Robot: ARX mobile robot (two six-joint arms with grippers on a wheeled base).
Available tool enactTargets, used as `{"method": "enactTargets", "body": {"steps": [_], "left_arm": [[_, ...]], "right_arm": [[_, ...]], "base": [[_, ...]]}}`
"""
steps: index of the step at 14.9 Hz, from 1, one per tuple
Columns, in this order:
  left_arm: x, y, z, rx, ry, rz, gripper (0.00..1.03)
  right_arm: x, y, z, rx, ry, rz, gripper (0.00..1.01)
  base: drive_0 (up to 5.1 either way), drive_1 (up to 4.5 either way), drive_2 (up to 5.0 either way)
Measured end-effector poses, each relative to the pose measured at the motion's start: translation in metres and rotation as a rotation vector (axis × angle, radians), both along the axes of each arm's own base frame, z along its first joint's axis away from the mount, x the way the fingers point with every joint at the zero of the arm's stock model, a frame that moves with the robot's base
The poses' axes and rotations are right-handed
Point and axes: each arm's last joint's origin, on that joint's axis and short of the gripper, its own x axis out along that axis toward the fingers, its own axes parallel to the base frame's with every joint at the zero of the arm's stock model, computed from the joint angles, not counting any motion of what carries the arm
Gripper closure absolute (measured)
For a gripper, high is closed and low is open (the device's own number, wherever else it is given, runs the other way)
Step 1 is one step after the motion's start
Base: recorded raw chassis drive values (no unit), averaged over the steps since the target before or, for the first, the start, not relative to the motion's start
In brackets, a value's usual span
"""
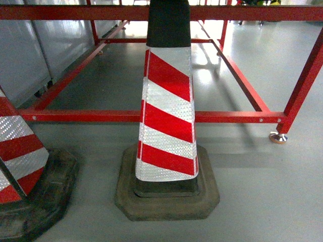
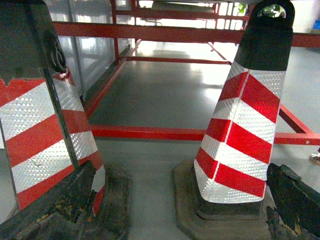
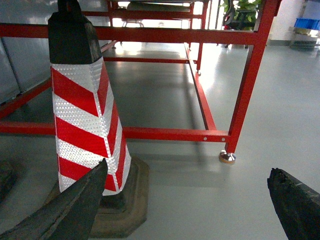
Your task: Sort blue parts and orange caps into right shelf containers
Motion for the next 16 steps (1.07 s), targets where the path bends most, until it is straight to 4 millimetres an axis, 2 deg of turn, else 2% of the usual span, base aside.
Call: {"method": "enactTargets", "body": {"steps": [16], "left_arm": [[0.0, 0.0, -0.0001, 0.001, 0.001, -0.001, 0.05]], "right_arm": [[0.0, 0.0, -0.0001, 0.008, 0.002, 0.002, 0.03]], "base": [[0.0, 0.0, 0.0]]}}
